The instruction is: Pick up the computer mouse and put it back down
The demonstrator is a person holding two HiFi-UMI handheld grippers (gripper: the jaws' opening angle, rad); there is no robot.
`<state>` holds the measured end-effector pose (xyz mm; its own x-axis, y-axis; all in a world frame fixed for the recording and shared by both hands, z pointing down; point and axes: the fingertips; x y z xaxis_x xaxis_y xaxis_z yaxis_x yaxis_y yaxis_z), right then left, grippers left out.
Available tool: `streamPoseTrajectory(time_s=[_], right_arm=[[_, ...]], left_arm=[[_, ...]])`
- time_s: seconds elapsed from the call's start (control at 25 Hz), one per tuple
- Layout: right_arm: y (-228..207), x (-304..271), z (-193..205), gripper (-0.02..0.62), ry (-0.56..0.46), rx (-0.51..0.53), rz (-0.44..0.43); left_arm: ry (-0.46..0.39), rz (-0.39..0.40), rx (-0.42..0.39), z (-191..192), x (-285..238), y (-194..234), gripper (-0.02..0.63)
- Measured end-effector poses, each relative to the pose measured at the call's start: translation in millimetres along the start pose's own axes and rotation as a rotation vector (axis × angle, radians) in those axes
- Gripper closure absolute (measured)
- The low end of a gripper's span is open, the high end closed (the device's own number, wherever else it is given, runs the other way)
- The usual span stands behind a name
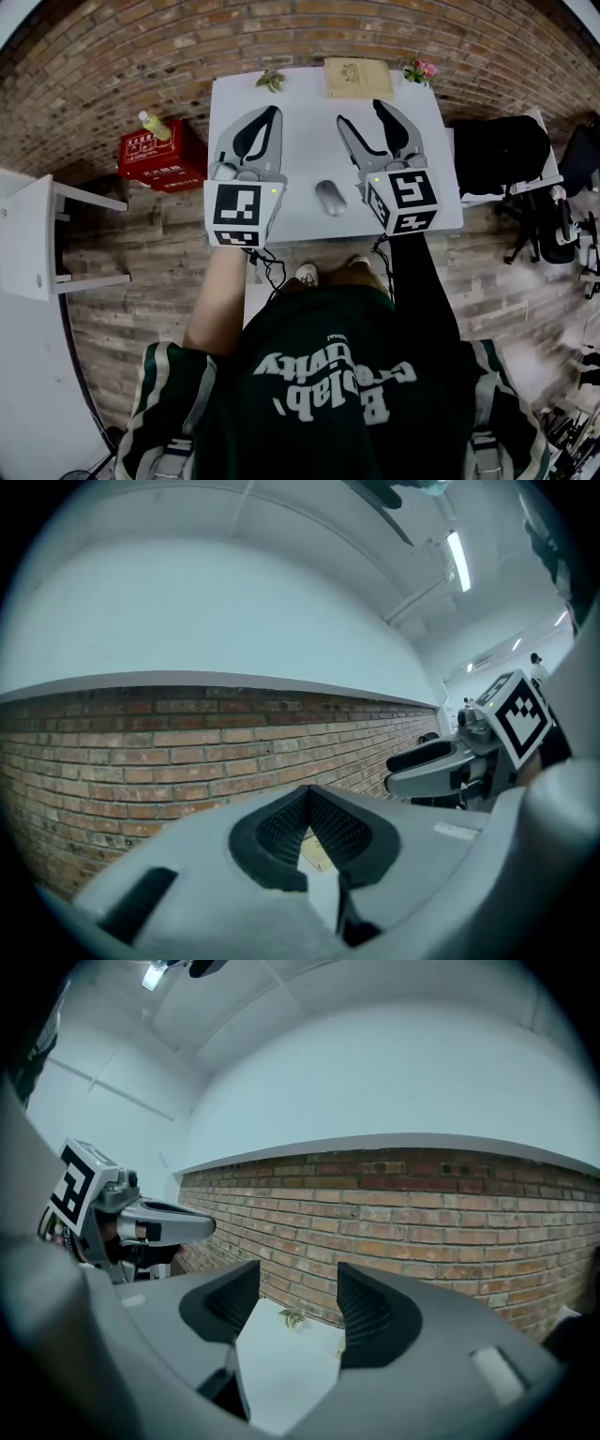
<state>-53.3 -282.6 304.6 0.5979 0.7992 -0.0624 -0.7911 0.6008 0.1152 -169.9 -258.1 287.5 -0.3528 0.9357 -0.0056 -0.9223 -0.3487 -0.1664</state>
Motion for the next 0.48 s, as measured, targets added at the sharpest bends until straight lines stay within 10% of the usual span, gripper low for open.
streamPoseTrajectory(time_s=[0.36,0.48], right_arm=[[-0.9,3.9,-2.1,0.443,-0.011,0.012,0.013],[1.8,6.4,-4.2,0.581,-0.014,0.042,0.012]], left_arm=[[-0.005,0.005,-0.014,-4.8,0.7,-1.5,0.601],[-0.006,0.005,-0.015,-5.2,0.9,-2.6,0.601]])
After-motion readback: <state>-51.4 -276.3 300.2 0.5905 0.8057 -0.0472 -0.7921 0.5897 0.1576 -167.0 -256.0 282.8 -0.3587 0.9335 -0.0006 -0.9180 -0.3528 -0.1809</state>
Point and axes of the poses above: the fingertips, and each gripper's own axes: x backward along the fingers, y to its left, z out of its underside, and after that the axes turned 1 degree about -y, right-handed
